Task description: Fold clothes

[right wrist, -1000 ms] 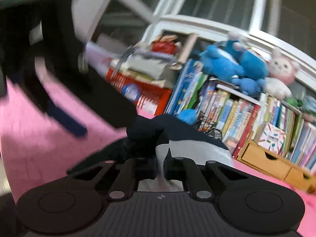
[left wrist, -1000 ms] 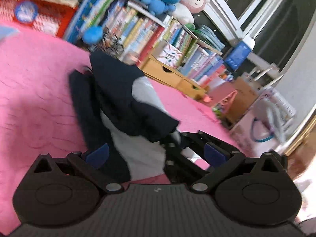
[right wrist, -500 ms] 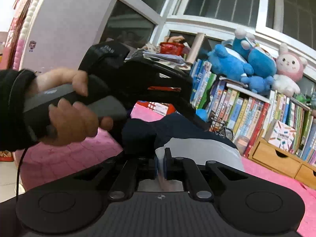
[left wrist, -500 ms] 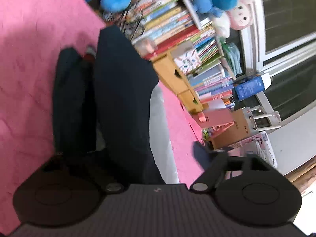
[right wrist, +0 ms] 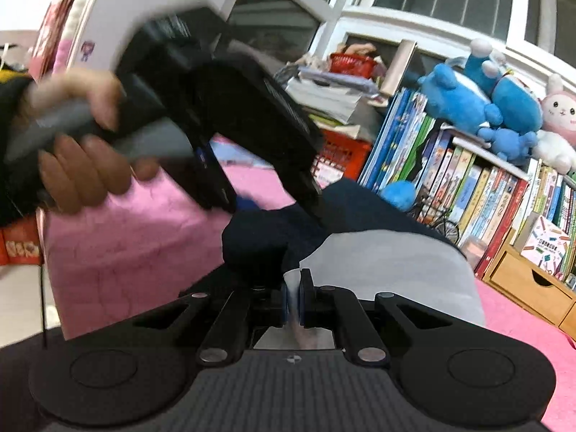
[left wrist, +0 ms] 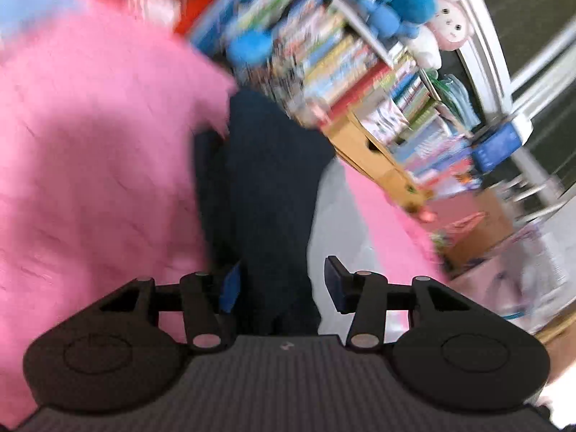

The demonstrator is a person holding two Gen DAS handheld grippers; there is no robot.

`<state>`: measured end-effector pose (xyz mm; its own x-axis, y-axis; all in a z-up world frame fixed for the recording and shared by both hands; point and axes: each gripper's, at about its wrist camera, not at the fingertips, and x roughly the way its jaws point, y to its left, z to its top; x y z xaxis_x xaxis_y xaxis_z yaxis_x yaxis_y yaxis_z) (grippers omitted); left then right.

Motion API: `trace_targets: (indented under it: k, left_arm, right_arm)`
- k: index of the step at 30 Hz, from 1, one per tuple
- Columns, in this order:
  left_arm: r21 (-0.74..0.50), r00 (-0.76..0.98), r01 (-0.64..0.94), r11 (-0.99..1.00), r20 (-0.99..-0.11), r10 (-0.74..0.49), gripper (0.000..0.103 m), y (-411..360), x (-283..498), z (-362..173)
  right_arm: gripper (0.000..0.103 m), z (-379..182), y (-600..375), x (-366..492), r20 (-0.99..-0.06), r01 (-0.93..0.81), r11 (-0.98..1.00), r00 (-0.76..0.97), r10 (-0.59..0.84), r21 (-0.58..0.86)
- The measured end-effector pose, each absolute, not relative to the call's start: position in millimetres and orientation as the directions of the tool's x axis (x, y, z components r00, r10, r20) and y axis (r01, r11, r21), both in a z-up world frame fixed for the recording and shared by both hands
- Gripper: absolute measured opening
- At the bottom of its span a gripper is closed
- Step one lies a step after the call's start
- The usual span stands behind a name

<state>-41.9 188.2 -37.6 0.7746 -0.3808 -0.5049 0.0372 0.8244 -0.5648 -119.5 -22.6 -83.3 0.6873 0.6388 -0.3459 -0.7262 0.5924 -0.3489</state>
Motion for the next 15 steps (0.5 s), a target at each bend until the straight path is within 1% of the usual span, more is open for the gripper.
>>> trace_targets:
  k: [2,3,4,6,8,9,10,11,12,13,15]
  left_arm:
    - [-0.451,0.815,0.027,0.892,-0.507,-0.281,0.066,185,-60,-23]
    - [-0.411,0.823,0.027,0.911,-0.508,-0.254,0.070,183,-64,-18]
    - [-0.401,0.817,0.036,0.916,-0.515,-0.258,0.078,179,-64,-18]
    - [-0.379,0.805,0.055,0.924,-0.530,-0.266,0.078,171,-62,-18]
    - [-0.365,0.793,0.064,0.929,-0.547,-0.270,0.078,165,-60,-20]
    - [-0.376,0.788,0.048,0.925,-0.555,-0.266,0.078,167,-60,-24]
    - [-0.392,0.787,0.041,0.919,-0.554,-0.271,0.078,170,-61,-26]
    - [-0.410,0.787,0.044,0.911,-0.547,-0.285,0.079,173,-64,-27]
    - [-0.428,0.787,0.048,0.902,-0.540,-0.298,0.079,177,-67,-28]
    - [-0.446,0.787,0.052,0.894,-0.532,-0.311,0.079,180,-70,-29]
    - [-0.505,0.770,0.059,0.861,-0.526,-0.361,0.079,184,-65,-35]
  right_arm:
    - [0.008,-86,-21,-122,-0.357,-0.730,0.582,0.683,0.637,-0.358]
    - [0.008,-88,-20,-123,-0.363,-0.732,0.576,0.681,0.636,-0.363]
    - [0.008,-89,-20,-125,-0.363,-0.731,0.569,0.682,0.635,-0.376]
    - [0.010,-91,-19,-131,-0.347,-0.709,0.557,0.701,0.623,-0.433]
    - [0.015,-93,-15,-138,-0.323,-0.678,0.541,0.723,0.610,-0.498]
    - [0.021,-94,-13,-142,-0.311,-0.664,0.528,0.731,0.607,-0.530]
    - [0.033,-96,-10,-145,-0.304,-0.654,0.510,0.734,0.608,-0.559]
    - [0.041,-98,-6,-148,-0.299,-0.645,0.488,0.734,0.610,-0.587]
    - [0.053,-100,-1,-150,-0.293,-0.636,0.465,0.733,0.615,-0.616]
    - [0.057,-104,5,-150,-0.283,-0.620,0.445,0.736,0.615,-0.646]
    - [0.056,-111,18,-151,-0.261,-0.580,0.409,0.748,0.611,-0.705]
